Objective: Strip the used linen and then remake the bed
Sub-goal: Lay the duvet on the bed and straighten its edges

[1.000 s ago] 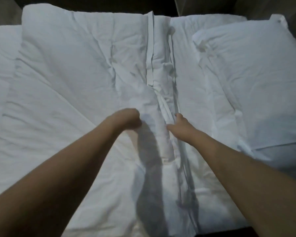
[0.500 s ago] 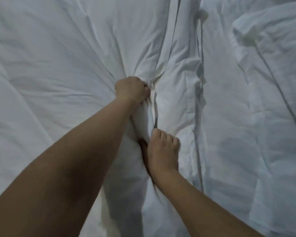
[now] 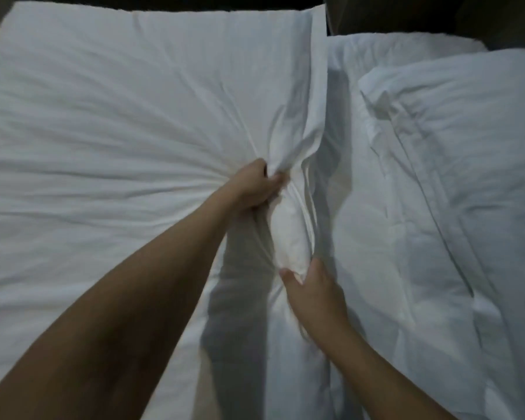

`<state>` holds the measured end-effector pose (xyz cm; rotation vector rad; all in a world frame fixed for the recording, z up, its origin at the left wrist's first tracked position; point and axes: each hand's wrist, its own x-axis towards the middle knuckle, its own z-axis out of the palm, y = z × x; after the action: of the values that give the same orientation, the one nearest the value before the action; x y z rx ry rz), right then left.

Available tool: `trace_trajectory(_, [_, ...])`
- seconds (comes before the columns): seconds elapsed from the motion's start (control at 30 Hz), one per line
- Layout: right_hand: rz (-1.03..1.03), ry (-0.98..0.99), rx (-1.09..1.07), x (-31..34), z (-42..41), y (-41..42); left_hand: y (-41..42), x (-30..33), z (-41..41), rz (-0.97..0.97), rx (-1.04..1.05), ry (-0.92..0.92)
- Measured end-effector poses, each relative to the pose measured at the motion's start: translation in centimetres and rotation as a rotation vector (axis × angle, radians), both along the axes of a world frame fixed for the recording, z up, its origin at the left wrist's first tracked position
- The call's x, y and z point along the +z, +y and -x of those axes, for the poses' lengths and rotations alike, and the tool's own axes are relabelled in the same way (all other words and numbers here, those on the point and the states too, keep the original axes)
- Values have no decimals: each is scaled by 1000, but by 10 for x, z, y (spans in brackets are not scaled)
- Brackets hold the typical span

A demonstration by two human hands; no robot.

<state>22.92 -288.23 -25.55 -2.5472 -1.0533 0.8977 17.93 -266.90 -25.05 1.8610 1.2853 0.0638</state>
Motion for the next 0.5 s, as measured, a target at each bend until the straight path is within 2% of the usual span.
trace_trajectory(0.07, [57,174,-86,-14,-15,2,-11,-27,-10,-10,-77,242])
trace_trajectory(0.13, [-48,248,-96,-19,-32,21,-7,-28,-23,-87,-48,277])
trace_trajectory(0.2, [-193,233,-74,-19,-51,54,10,-19,-27,-360,29,261])
trace_trajectory(0.27, [-323,161,-40,-16,-69,97,32,-16,-28,-670,-9,279])
trace_trajectory(0.33, [-421,56,12,-15,-85,143,62,-18,-26,-643,-74,287])
trace_trajectory(0.5, [-461,-137,69,-26,-114,247,136,-54,-13,-320,-55,482])
